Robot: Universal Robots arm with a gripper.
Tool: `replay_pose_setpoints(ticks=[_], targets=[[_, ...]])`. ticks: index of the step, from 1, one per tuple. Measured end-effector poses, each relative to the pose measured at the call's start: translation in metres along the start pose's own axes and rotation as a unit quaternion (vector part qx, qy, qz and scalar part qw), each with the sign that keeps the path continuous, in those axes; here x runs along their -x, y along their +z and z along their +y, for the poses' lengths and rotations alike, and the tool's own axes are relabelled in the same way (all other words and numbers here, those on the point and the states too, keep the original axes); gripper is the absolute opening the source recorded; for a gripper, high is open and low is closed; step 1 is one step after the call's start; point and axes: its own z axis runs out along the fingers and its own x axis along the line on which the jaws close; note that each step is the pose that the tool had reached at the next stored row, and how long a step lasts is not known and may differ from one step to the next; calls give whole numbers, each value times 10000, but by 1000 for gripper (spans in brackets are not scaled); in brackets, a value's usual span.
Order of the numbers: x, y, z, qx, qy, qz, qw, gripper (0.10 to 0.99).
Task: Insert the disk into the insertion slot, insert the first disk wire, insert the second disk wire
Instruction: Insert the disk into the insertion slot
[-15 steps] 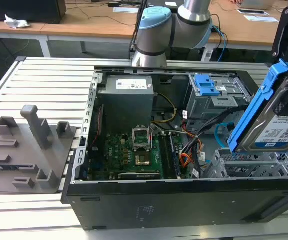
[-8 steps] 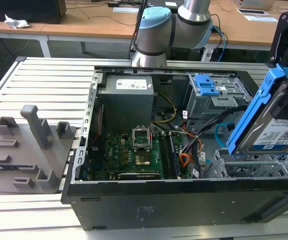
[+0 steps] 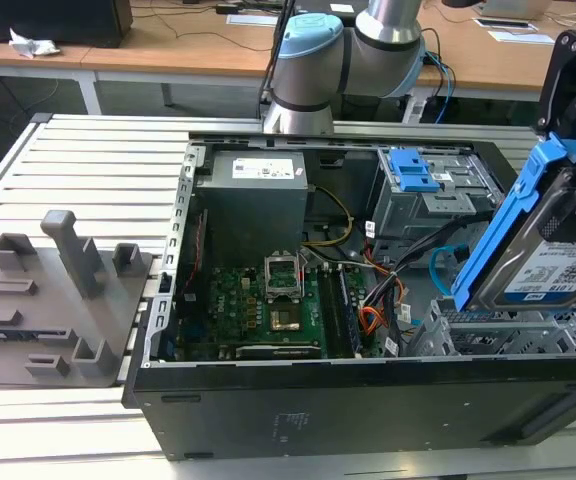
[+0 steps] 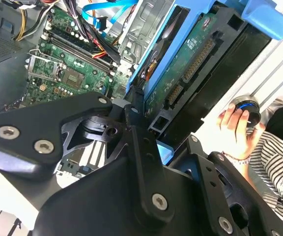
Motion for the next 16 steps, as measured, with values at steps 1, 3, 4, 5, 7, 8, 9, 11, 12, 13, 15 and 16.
replay_pose_setpoints(ticks=[1,3,4,5,7,8,9,11,12,13,15,16], targets=[[0,3,0,0,0,0,10000,365],[0,14,-1,0,0,0,10000,365],[0,18,-1,0,0,0,10000,365],[0,26,-1,0,0,0,10000,365],[0,36,-1,0,0,0,10000,365],[0,43,-2,0,0,0,10000,365],[0,48,-2,0,0,0,10000,365],[5,67,-6,0,0,-1,10000,365],[15,73,-17,0,0,0,10000,365],[24,80,-26,0,0,0,10000,365],[47,90,-50,0,0,0,10000,365],[58,91,-57,0,0,0,10000,365]])
